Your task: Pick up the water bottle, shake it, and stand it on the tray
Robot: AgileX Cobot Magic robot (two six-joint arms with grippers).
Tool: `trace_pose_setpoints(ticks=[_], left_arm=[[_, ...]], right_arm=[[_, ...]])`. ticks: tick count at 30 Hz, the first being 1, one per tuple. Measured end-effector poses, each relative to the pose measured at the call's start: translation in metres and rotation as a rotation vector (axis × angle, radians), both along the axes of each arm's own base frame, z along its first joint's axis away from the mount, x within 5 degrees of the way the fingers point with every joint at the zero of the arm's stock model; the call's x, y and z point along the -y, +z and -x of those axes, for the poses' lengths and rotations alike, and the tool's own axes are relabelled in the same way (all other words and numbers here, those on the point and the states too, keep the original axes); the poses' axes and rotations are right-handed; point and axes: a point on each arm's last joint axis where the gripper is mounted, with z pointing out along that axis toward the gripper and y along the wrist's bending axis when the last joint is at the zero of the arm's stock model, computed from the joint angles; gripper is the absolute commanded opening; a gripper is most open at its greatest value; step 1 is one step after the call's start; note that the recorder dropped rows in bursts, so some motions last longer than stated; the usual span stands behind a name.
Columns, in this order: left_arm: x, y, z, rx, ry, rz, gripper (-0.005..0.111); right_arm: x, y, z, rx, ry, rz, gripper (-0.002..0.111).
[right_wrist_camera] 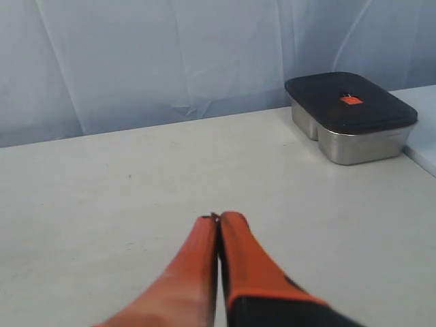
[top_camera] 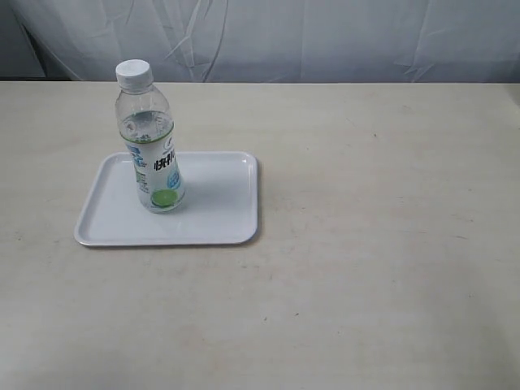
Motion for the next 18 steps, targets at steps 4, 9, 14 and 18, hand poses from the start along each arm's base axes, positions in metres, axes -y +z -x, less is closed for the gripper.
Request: trace_pose_setpoints(ticks=[4,9,14,18], left_arm=[[0.0,0.0,0.0,0.0,0.0,0.0,0.0],[0.0,0.0,0.0,0.0,0.0,0.0,0.0],[0.0,0.0,0.0,0.0,0.0,0.0,0.0],[0.0,0.0,0.0,0.0,0.0,0.0,0.0]], right_arm=[[0.002,-0.019,-0.003,-0.052,-0.034,0.012,0.004],[0.004,-0.034,-0.006,-0.077,-0.042,0.045,0.004],[0.004,-0.045,-0.007,-0.092,-0.043,0.052,0.004],[0.004,-0.044,-0.007,-0.081,-0.043,0.056,0.004]])
